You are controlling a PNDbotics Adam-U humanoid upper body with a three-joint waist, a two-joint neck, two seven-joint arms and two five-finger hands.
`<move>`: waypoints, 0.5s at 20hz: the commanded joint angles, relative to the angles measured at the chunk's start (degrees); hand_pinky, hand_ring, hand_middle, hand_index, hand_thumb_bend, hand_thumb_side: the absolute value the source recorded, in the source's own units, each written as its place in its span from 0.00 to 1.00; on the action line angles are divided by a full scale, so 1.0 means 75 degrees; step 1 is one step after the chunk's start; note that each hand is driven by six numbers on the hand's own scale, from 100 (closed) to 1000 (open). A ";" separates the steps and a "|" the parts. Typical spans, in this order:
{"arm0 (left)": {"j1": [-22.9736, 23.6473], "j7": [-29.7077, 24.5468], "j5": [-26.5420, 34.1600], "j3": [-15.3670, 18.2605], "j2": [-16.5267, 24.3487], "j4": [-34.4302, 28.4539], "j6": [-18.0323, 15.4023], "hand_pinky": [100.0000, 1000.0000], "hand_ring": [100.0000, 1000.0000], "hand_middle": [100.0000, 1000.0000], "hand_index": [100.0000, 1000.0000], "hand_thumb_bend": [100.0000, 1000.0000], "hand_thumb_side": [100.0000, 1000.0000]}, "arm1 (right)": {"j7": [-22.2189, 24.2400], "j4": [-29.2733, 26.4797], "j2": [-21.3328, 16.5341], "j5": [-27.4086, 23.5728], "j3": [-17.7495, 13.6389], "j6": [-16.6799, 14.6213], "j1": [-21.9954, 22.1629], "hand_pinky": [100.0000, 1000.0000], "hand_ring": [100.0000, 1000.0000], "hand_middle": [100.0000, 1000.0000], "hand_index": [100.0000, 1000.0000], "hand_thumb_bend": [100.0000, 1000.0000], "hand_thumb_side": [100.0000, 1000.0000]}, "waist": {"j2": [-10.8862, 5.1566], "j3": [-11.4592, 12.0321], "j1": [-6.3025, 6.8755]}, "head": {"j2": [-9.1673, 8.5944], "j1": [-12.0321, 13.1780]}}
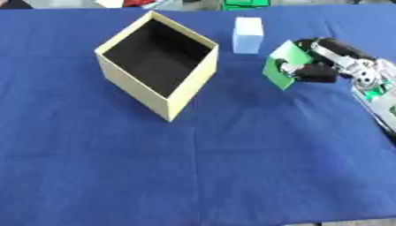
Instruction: Pick up objects on the table and place them in the box.
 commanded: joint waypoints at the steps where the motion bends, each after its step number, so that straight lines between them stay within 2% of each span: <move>1: -0.0036 -0.0056 -0.0003 0.0047 0.0113 -0.0144 -0.0002 0.68 0.58 0.59 0.69 0.08 0.89 | 0.0022 -0.0028 -0.0117 -0.0008 -0.0105 0.0040 -0.0340 0.66 0.64 0.59 0.82 0.00 0.72 | -0.0200 -0.0014 -0.0005 | -0.0080 -0.0015; 10: 0.0011 -0.0086 0.0032 0.0038 0.0142 -0.0144 0.0006 0.68 0.58 0.59 0.69 0.08 0.89 | 0.0530 0.0298 0.0135 -0.0046 0.0016 0.0034 -0.1414 0.66 0.63 0.59 0.82 0.00 0.73 | -0.0336 -0.0042 -0.0026 | 0.0024 -0.0024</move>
